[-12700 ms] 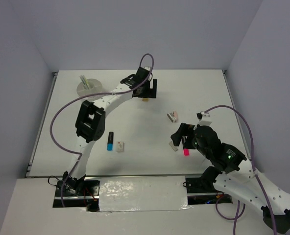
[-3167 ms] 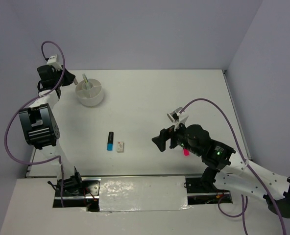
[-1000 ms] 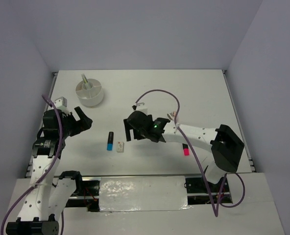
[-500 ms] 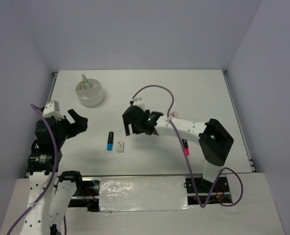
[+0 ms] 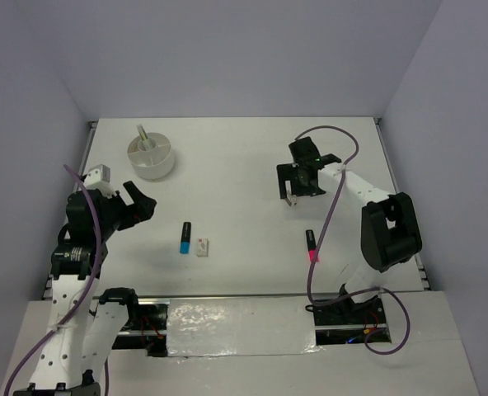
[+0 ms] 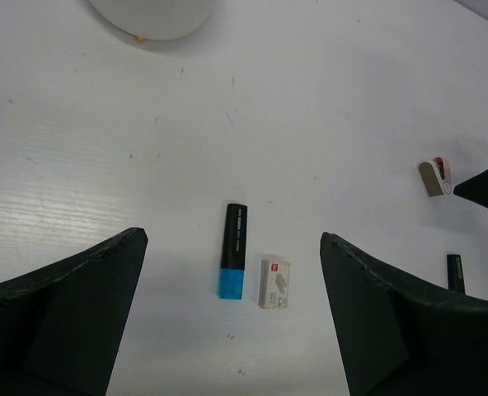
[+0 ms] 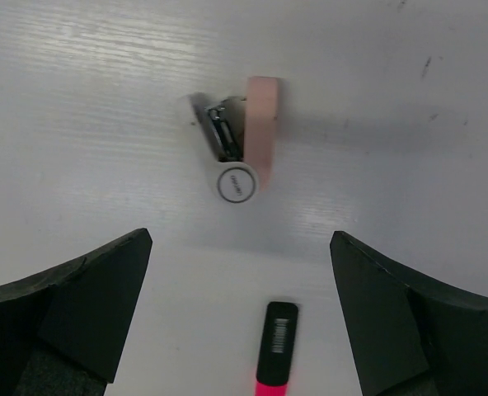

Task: Sort the stationery into containers
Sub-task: Pick up the stapler from the center of the board.

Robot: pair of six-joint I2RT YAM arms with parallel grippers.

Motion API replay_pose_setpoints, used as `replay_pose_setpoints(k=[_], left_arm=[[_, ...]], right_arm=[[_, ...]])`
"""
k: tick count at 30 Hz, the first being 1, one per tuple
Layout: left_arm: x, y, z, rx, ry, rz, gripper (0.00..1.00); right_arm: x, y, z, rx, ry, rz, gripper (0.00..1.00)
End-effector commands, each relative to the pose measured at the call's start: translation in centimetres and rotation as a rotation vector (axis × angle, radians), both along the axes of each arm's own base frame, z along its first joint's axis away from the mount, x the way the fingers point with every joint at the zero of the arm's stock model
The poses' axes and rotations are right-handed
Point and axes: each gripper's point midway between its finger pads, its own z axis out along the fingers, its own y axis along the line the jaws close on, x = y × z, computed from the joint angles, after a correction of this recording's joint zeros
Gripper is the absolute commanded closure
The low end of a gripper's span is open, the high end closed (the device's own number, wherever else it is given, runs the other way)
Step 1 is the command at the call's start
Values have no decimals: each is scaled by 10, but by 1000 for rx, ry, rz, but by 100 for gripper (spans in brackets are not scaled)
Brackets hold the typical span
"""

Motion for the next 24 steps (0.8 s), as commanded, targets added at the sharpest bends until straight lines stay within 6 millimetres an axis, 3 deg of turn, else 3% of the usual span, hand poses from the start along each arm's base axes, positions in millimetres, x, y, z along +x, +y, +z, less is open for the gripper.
replay_pose_setpoints(k=[1,6,11,17,20,21,24], left_arm=[[5,-7,8,3,-45,-49,1],[7,-8,4,2,-30,-55,1],[8,-9,0,-1,-13,-59,1],[11,-11,-4,-5,6,-73,1],[12,-11,-6,-6,17,-72,1],[12,-11,-6,-7,17,-73,1],[12,-10,-6,-4,17,-69,1]], right_arm=[[-3,-5,2,40,29,89,3],[5,-21,-26,30,97,74,6],[9,-7,-39,105,118,148,12],[28,-12,-51,60,114,133,16],[36,-15,-61,29,130,115,28],[37,-16,-63,24,134,114,39],[40,-17,-66,12,136,109,53]])
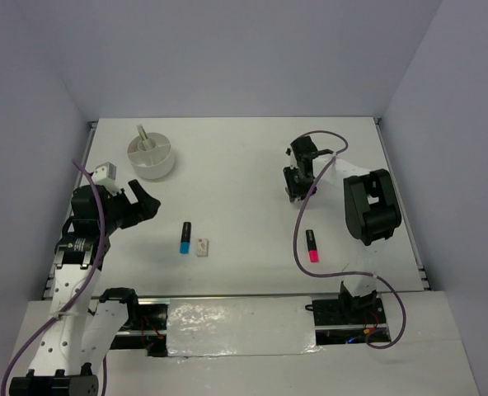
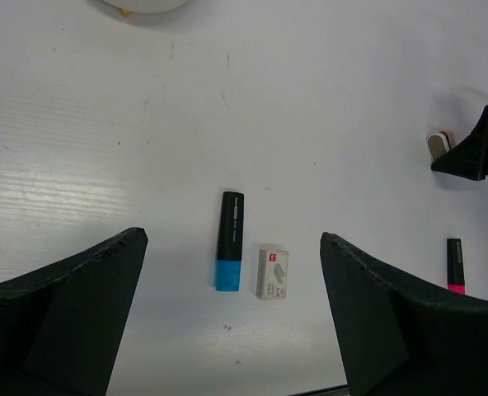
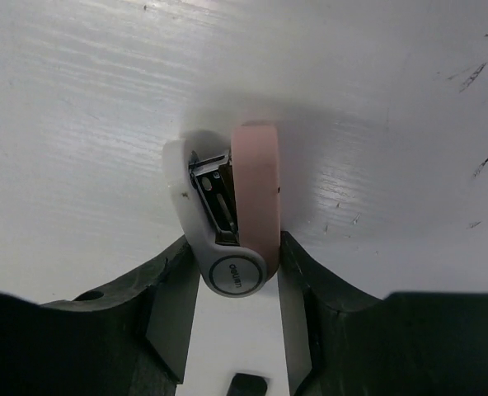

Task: Sort the stationery into containers
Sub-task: Pick up the stapler from the center of the board, then place the stapler in the storage box.

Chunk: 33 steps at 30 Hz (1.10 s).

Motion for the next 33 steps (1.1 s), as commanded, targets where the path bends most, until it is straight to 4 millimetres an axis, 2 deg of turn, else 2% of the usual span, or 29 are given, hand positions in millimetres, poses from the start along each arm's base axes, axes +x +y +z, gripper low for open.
replay_pose_setpoints(k=[1,5,6,7,9,10,12,13,14,15,16,17,18,19,21,22,23,27,30,33], left_arm=[[6,-3,8,12,-49,-27,1],[6,-3,6,10,-41,-31,1],[6,-5,5,4,-37,-41,1],[7,-6,4,-1,-34,-47,1],[8,-16,4,-30,-29,-97,1],[8,-22,4,-53,-24,-125,1],[8,-36,3,-146,13,-162,1],[2,-56,9,-235,13,-251,1],[7,-66,22,-287,-45,-298,1],[2,-77,28,-385,-38,-308,1],[-1,-85,37,-432,-55,-342,1],[-5,-95,47,-453,-79,-378,1],[-8,-101,64,-482,-117,-392,1],[-10,-104,72,-492,-131,-401,1],[-20,-119,89,-506,-150,-450,1],[-18,-118,91,-490,-156,-427,1],[-19,-121,91,-463,-155,-434,1],[-21,-124,94,-459,-146,-445,8],[-20,-130,89,-461,-129,-451,11],[-19,-132,77,-424,-90,-441,19]], right_arm=[[15,2,0,1,-46,0,56],[13,9,9,38,-69,12,78],[9,18,10,68,-77,35,78],[10,27,27,93,-124,55,79],[2,48,40,151,-180,104,79],[-7,73,65,195,-248,172,79],[-24,106,81,261,-324,246,80],[-45,138,105,320,-381,336,80],[-56,154,114,357,-410,381,80],[-65,170,122,404,-453,411,80],[-85,193,140,461,-491,477,80],[-95,201,144,491,-503,478,80],[-98,211,161,528,-557,483,80],[-110,224,166,536,-569,499,80],[-123,238,184,560,-615,513,80],[-123,240,189,536,-649,496,80],[-133,250,200,543,-674,506,80],[-150,269,230,576,-734,525,79],[-159,278,245,560,-769,546,80],[-164,282,258,581,-787,551,79]])
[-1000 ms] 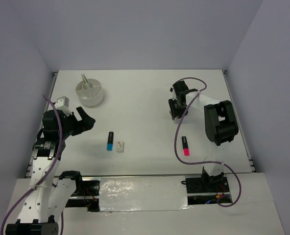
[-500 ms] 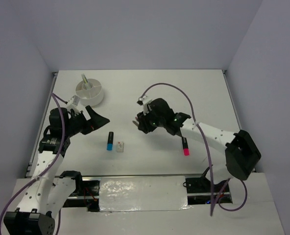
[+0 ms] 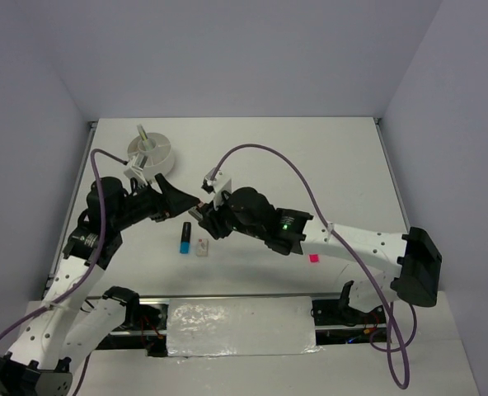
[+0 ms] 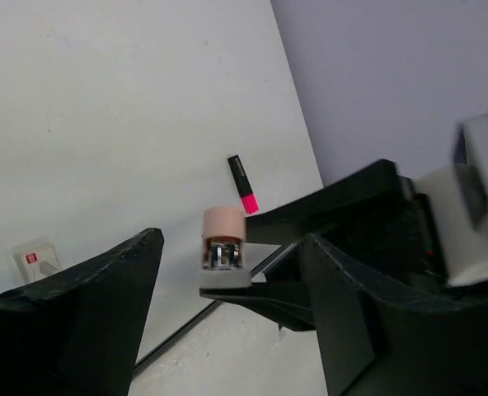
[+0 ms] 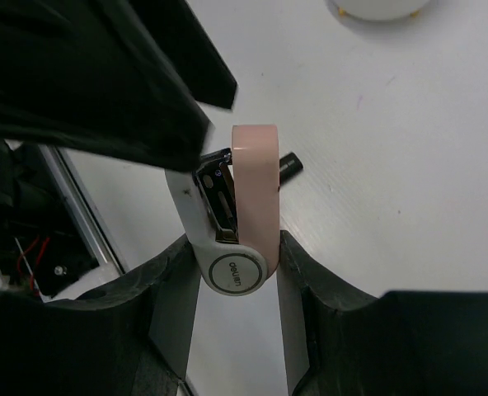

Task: Sort the stationery into containers
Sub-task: Place the stapler in the storage box.

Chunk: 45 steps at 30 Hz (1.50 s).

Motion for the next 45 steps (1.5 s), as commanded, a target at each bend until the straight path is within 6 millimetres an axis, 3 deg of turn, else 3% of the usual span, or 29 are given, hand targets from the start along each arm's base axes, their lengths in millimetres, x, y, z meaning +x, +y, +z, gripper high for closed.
replay_pose_setpoints(k=[1,5,8,10,11,13,15,16,17,18,19,21,23,24,26,27,28,29,31,32,33,35,36,42,45], left_arm=[[1,-5,0,22,-1,-1,21],[2,-12,-5,34,13,-13,25],[1,-19,-5,40,18,-30,41],[2,-22,-3,48,13,-34,69],[3,-23,-5,57,23,-30,89],[8,-24,-3,72,17,-27,100],[12,-23,-3,87,19,-15,100],[17,-22,-2,102,11,1,100],[19,-21,0,109,3,11,100],[23,-19,1,119,-1,26,100],[33,-13,6,147,-20,80,100],[45,1,6,204,-8,166,100],[74,24,13,286,-10,334,100],[83,32,10,314,9,391,100],[114,49,9,384,40,543,100],[125,52,8,399,52,583,100],[146,50,9,413,62,620,100],[159,62,10,442,66,706,100],[192,63,7,488,91,784,100],[203,73,7,526,92,862,100],[228,69,7,551,98,897,100],[245,76,0,627,122,959,100],[267,80,1,664,111,1034,100],[326,103,-10,808,81,1171,100],[341,121,-24,809,101,1184,100]], right_arm=[[10,4,53,107,-89,-51,79],[8,10,62,111,-96,-34,79],[10,13,66,103,-106,-47,79],[10,15,69,103,-106,-42,79],[9,17,69,101,-104,-34,79],[7,19,69,96,-102,-18,78],[5,20,68,96,-102,-8,76],[3,20,68,104,-100,8,64],[1,19,69,112,-99,11,64],[3,17,69,122,-95,-6,13],[10,7,69,136,-82,-56,1],[24,-14,66,136,-52,-159,0],[41,-54,60,152,-7,-320,0],[42,-71,45,161,47,-395,0],[45,-113,49,202,66,-516,0],[41,-125,34,204,99,-547,0],[34,-138,44,247,92,-545,0],[32,-145,43,259,98,-541,0],[21,-159,41,256,103,-534,0],[17,-161,39,243,108,-519,0],[12,-166,38,233,111,-513,0],[5,-167,34,217,117,-484,0],[2,-169,33,210,118,-474,0],[-9,-164,9,180,155,-409,0],[-10,-159,-1,153,165,-390,0]])
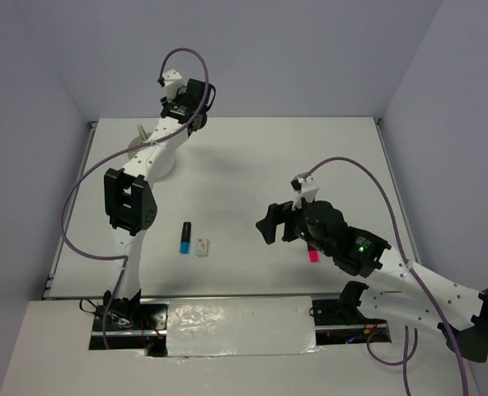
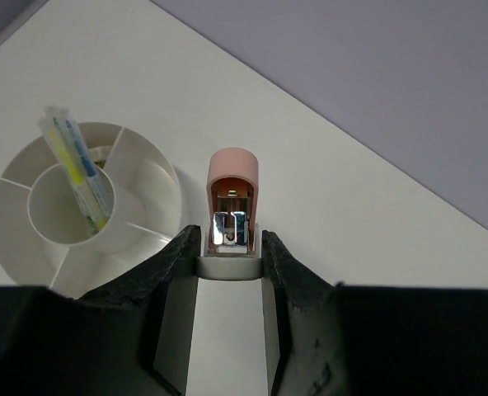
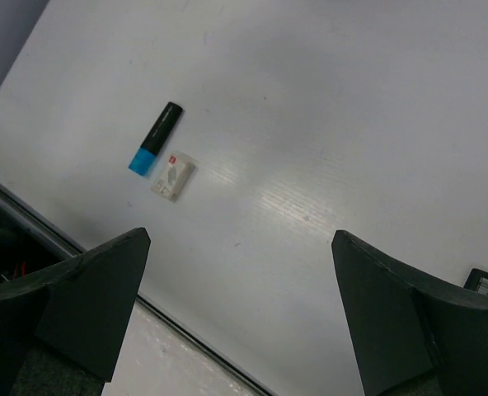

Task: Sort the stationery into containers
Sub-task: Place the stapler in the storage box.

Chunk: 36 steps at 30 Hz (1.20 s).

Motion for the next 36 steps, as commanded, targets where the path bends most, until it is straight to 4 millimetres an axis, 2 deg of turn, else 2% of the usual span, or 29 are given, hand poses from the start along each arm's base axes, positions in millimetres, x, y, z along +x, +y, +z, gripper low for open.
replay_pose_setpoints(k=[1,6,11,15,24,27,32,36], left_arm=[[9,47,21,58,-53,111,100],[20,65,4,79,-40,117,100],[23,77,-11,84,-18,123,100],[28,80,-18,79,-13,98,100],[17,81,-36,53,36,99,100],[13,82,-42,51,50,103,94],[11,82,-49,54,64,101,90],[10,84,-48,60,67,106,79]], right_arm=[[-3,8,-5,-4,10,45,0],[3,19,-13,-26,11,64,0],[7,34,-13,-28,15,101,0],[6,39,-16,-33,27,120,0],[5,36,-18,-38,32,113,0],[1,37,-17,-27,33,130,0],[0,34,-18,-34,34,128,0],[1,38,-19,-38,38,141,0]])
